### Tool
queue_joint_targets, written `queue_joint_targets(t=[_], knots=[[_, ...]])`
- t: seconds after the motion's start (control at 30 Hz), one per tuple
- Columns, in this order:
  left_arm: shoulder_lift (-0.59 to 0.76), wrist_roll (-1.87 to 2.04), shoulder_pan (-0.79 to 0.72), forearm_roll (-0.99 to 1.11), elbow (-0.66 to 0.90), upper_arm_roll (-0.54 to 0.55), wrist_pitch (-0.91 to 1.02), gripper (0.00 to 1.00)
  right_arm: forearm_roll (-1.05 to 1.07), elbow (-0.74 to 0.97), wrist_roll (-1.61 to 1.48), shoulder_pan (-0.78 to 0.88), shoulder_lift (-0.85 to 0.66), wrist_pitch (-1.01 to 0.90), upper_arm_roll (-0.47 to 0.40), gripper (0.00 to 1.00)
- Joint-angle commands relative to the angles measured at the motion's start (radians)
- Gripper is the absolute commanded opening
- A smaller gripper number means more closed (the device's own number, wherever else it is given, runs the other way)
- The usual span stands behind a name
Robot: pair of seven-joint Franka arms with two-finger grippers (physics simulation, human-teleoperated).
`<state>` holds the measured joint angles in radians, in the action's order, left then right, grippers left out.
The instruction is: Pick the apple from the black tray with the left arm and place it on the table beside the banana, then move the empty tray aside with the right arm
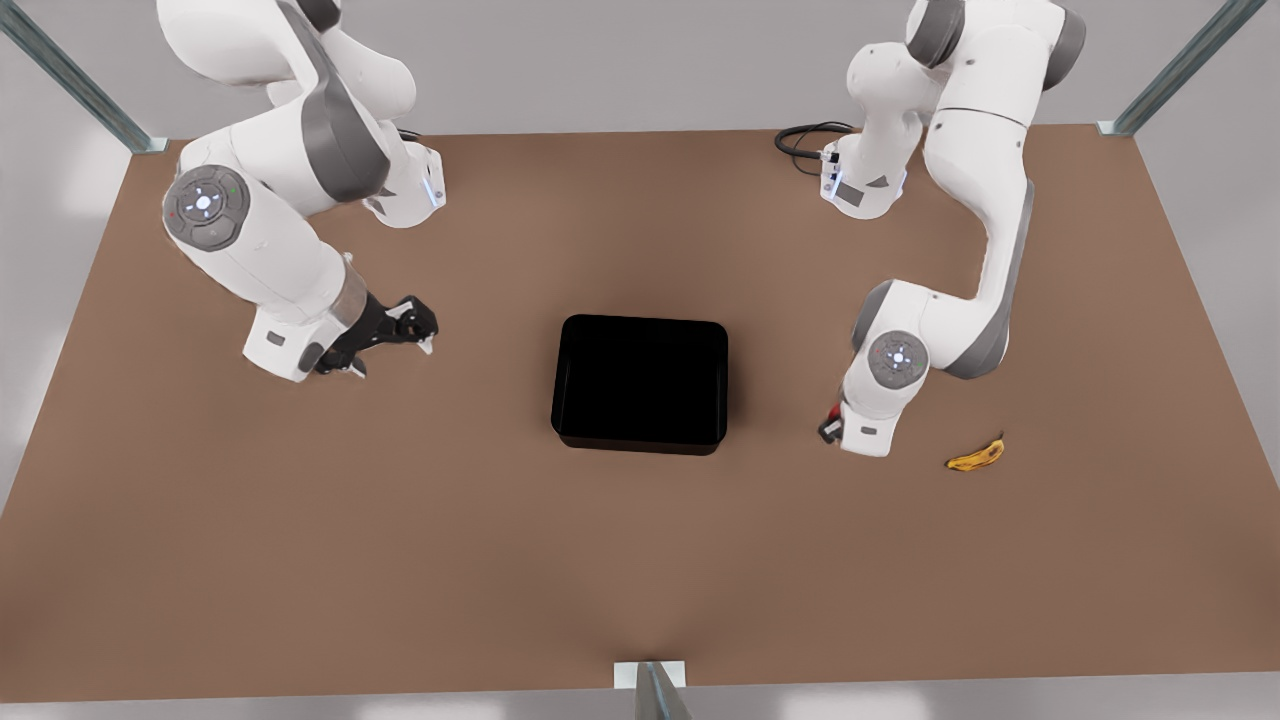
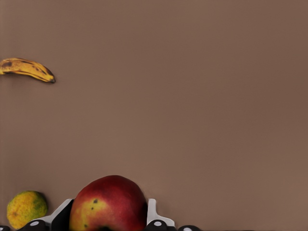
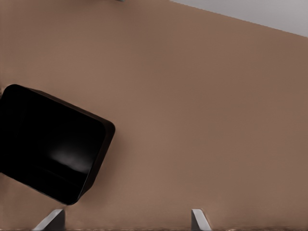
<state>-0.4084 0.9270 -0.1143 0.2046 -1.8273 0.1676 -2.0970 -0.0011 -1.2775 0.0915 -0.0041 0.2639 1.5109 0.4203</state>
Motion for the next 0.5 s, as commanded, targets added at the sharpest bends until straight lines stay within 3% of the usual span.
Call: queue_joint_targets(t=[0.0,0.1,0.23,0.3,0.33,0.47], knots=[[0.005,-0.766,0.073,-0.011,-0.081,0.001,-0.167,0.74,0.009,-0.003,0.668,0.018,0.000,-0.137,0.040,0.90],[0.082,-0.872,0.157,-0.008,-0.302,-0.002,-0.379,0.75,0.029,-0.129,0.924,0.085,0.011,0.038,0.046,0.93],[0.046,-0.913,0.196,-0.004,-0.302,-0.003,-0.409,0.78,0.056,-0.312,1.044,0.087,-0.037,0.265,0.061,1.00],[0.033,-0.907,0.196,-0.004,-0.299,-0.005,-0.422,1.00,0.032,-0.471,1.062,0.093,-0.136,0.405,0.077,1.00],[0.033,-0.907,0.196,-0.004,-0.299,-0.005,-0.422,1.00,0.033,-0.542,1.077,0.096,-0.175,0.483,0.077,1.00],[0.043,-0.901,0.194,-0.004,-0.297,-0.005,-0.416,1.00,0.029,-0.548,1.171,0.113,-0.143,0.564,0.086,1.00]])
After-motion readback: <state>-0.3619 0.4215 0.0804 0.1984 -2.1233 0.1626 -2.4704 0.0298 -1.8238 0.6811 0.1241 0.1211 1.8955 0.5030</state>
